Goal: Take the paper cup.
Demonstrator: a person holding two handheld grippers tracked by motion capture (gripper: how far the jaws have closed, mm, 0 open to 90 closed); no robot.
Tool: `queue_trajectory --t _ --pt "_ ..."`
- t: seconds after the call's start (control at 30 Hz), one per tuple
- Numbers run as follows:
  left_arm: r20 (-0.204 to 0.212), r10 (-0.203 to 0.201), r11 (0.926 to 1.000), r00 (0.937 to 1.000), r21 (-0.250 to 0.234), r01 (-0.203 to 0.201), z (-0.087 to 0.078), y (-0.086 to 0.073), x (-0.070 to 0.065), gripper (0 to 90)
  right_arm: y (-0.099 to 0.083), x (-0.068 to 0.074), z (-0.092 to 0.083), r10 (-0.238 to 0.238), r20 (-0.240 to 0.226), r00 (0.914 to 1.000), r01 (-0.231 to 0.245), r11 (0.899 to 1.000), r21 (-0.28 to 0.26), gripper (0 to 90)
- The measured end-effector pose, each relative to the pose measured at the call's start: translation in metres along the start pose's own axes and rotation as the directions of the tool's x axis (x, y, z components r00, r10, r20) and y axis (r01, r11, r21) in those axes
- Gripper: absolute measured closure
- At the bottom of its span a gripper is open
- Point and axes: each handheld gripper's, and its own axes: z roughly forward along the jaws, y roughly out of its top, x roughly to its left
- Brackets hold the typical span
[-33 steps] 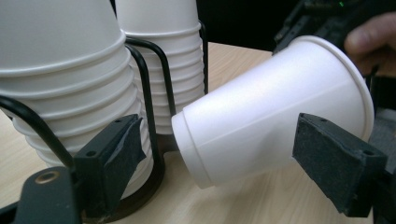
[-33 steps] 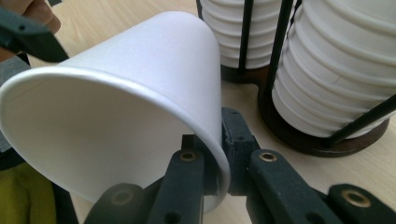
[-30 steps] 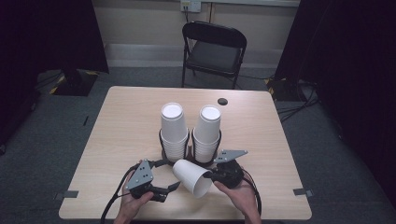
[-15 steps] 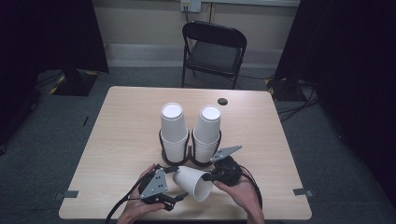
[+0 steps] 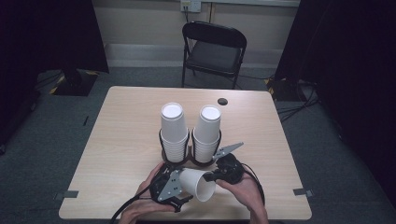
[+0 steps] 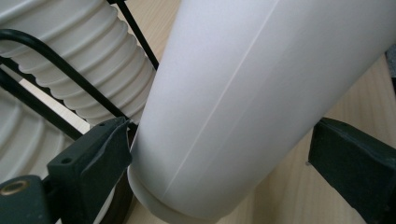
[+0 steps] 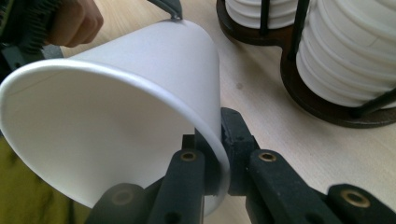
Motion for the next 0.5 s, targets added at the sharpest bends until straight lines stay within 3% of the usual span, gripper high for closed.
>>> queue_trajectory --t 0.2,0.27,0.5 --pt "0.002 0.021 0.9997 0.9998 0.011 -0.021 0.009 0.007 -0.007 3.5 0.002 0.000 0.003 0.013 -0.027 0.9996 -0.012 1.000 0.018 86.7" --pt "-0.002 0.006 1.0000 1.0000 0.001 -0.006 0.012 0.008 -0.008 3.2 0.003 0.001 0.005 0.015 -0.022 0.9996 -0.015 1.000 0.020 86.6" --pt "0.021 0.010 0.9989 0.9997 -0.045 -0.009 0.013 0.013 -0.011 5.5 0.007 0.000 0.011 0.038 -0.051 0.9980 -0.038 0.999 0.009 88.6"
